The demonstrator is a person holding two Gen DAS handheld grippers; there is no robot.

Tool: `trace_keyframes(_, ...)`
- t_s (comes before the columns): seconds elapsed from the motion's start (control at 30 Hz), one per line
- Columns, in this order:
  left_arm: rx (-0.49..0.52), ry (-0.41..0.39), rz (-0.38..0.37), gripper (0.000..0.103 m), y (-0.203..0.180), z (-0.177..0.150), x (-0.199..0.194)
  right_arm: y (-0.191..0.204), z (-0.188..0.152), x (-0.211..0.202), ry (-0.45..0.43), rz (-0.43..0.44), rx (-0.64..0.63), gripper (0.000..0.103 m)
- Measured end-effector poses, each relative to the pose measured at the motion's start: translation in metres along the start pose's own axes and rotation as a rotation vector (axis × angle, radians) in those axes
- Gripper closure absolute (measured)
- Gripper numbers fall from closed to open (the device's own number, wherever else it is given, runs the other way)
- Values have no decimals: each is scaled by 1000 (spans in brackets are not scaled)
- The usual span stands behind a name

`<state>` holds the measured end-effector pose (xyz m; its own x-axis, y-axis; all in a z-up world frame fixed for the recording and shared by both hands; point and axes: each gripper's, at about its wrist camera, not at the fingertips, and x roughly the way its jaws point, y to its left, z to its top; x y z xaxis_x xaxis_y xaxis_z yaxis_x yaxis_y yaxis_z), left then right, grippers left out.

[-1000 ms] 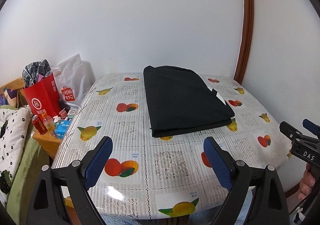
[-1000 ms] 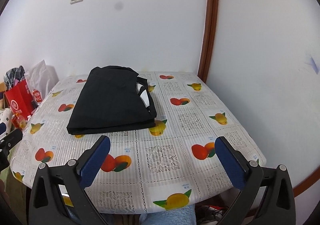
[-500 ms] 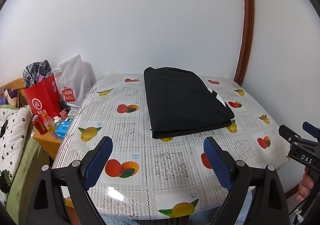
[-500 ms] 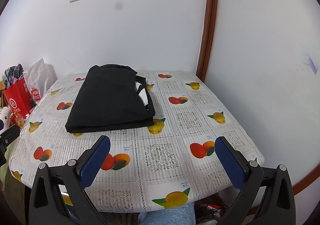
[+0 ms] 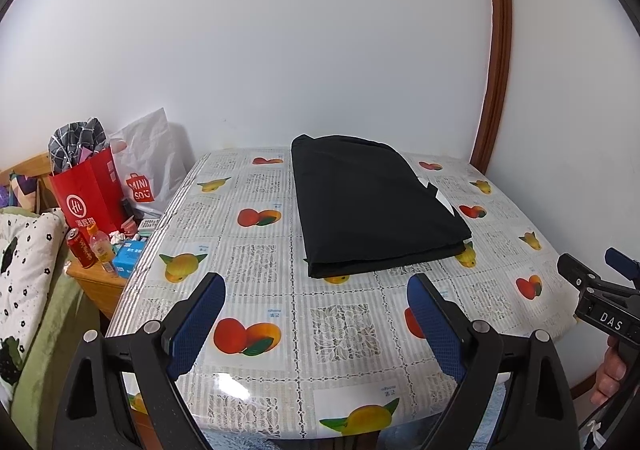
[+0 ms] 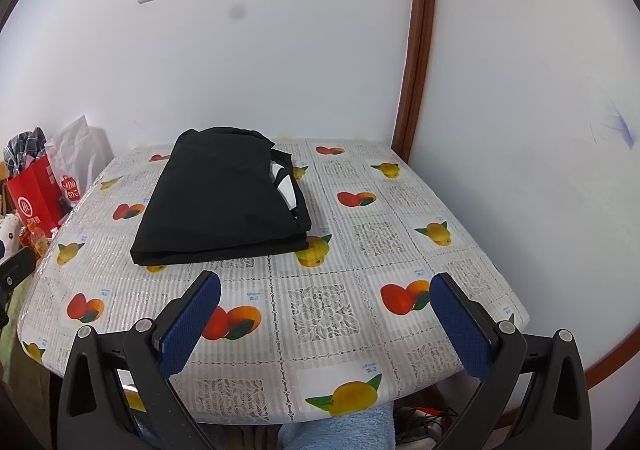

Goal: Fold large clothes

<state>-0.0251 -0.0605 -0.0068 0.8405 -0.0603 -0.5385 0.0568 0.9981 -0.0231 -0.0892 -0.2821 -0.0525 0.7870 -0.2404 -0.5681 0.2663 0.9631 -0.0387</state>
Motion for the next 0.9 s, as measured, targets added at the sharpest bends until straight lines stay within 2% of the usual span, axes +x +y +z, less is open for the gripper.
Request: trace_keyframes(0.9, -12, -1, 0, 11, -1, 0, 0, -5, -1, -1, 0, -10, 12, 0)
